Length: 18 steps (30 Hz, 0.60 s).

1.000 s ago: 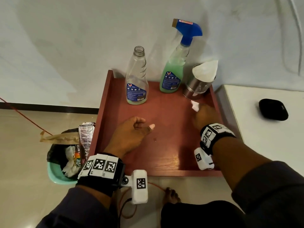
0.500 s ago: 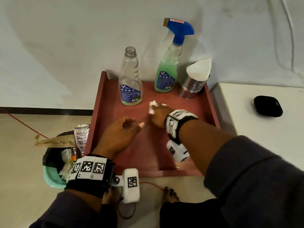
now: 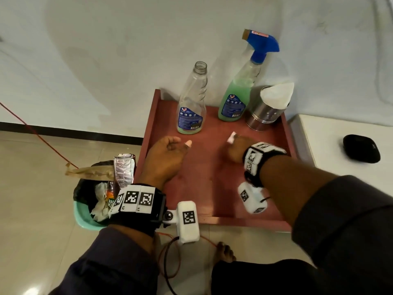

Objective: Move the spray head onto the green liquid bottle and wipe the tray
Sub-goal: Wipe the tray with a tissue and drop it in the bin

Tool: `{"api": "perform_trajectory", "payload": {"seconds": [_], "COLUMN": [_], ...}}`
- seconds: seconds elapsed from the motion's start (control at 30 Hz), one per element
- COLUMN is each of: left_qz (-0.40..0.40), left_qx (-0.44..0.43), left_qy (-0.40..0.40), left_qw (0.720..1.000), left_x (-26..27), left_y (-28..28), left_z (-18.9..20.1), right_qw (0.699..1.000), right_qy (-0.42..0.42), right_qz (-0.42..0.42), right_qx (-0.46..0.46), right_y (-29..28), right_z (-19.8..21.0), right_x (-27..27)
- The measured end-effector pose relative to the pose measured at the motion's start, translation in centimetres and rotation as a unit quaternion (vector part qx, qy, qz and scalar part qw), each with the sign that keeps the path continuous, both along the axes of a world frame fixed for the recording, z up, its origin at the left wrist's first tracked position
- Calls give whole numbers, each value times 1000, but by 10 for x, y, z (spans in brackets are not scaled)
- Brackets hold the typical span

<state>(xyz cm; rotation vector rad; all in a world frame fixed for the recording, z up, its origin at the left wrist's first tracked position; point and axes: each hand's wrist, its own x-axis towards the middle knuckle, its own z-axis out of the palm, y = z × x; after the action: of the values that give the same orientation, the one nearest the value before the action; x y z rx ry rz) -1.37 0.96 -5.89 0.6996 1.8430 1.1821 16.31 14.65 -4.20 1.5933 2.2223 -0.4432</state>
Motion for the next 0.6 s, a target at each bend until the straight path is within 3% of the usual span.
{"api": "perform_trajectory", "payload": {"seconds": [0.23,0.37,0.47,0.6], "left_qz": [23,33,8,-21], "left_qx": [-5,-6,-10,-13], "left_qy": [-4,3,21,67], "left_qw": [1000,999,1000,997], "left_x": [-9,-26,-28,-15], "left_y": [0,-8,-16,-22], "left_z": [4,14,20,25], "right_qw": [993,969,952,963], "right_qy": [3,14,-11,17], "right_qz": [105,209,267,212], "right_qx": [-61,-129,-151,-166], "right_y": [-55,-96,-117,-116], "right_z": [-15,-30,-38,-6], "right_x": [-88,-118,-114,-55]}}
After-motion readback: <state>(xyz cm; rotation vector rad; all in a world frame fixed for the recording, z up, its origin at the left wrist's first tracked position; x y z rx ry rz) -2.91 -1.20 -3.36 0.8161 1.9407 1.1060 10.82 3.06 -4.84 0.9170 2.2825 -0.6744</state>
